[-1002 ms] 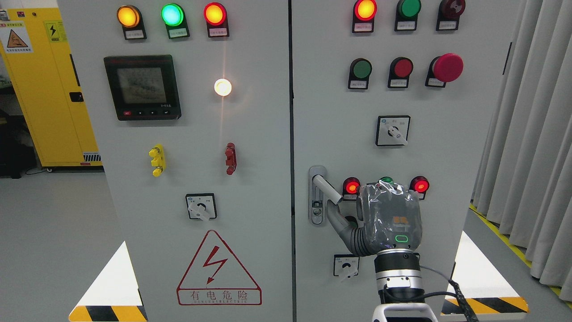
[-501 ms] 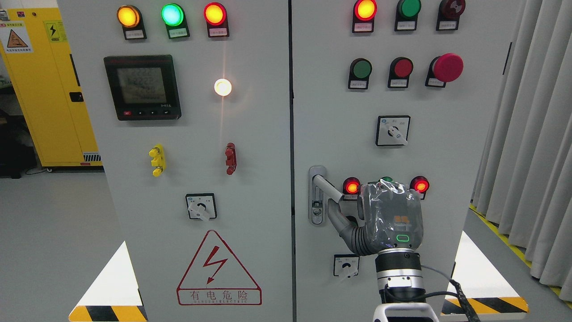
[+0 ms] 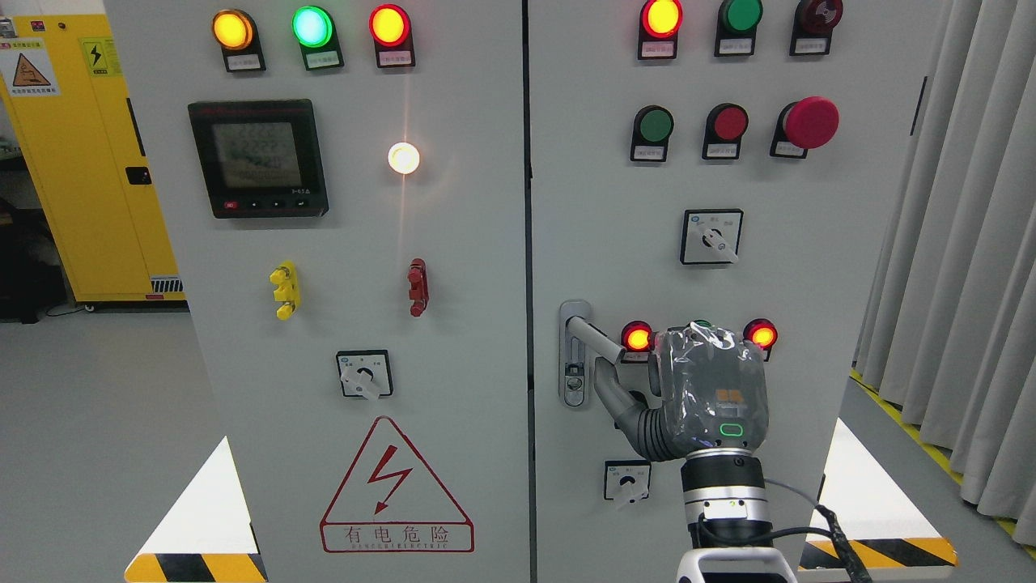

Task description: Release door handle

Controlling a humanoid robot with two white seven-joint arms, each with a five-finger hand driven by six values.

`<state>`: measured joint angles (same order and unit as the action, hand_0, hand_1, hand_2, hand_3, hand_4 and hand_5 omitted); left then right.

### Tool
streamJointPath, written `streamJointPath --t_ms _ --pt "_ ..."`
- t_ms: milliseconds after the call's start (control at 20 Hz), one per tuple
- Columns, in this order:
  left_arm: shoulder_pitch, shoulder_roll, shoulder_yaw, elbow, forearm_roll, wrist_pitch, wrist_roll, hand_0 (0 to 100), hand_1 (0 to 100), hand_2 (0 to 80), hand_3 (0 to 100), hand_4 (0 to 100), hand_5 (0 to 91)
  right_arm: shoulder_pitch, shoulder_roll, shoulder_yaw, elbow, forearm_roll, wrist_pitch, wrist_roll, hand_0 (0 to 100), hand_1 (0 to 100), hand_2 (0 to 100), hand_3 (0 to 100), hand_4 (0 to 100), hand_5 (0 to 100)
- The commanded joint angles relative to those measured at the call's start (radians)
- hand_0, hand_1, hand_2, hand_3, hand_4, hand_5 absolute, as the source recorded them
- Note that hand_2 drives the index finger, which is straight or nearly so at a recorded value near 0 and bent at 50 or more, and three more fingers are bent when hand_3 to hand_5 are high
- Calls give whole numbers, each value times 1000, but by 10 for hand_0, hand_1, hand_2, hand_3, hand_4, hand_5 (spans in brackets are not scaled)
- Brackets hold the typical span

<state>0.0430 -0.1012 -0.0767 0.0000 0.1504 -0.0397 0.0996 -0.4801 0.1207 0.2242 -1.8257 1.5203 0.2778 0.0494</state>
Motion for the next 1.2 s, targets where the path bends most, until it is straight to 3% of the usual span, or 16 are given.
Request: streamJointPath --t_ms 0,1152 --pt "0 0 0 -15 0 0 0 120 556 0 0 0 0 -5 -1 -2 -3 0 -2 0 385 301 1000 1000 1000 1000" --pt "0 0 0 -15 0 0 0 120 556 0 0 0 0 -18 -15 -16 -3 0 -5 1 378 315 1000 1000 1000 1000"
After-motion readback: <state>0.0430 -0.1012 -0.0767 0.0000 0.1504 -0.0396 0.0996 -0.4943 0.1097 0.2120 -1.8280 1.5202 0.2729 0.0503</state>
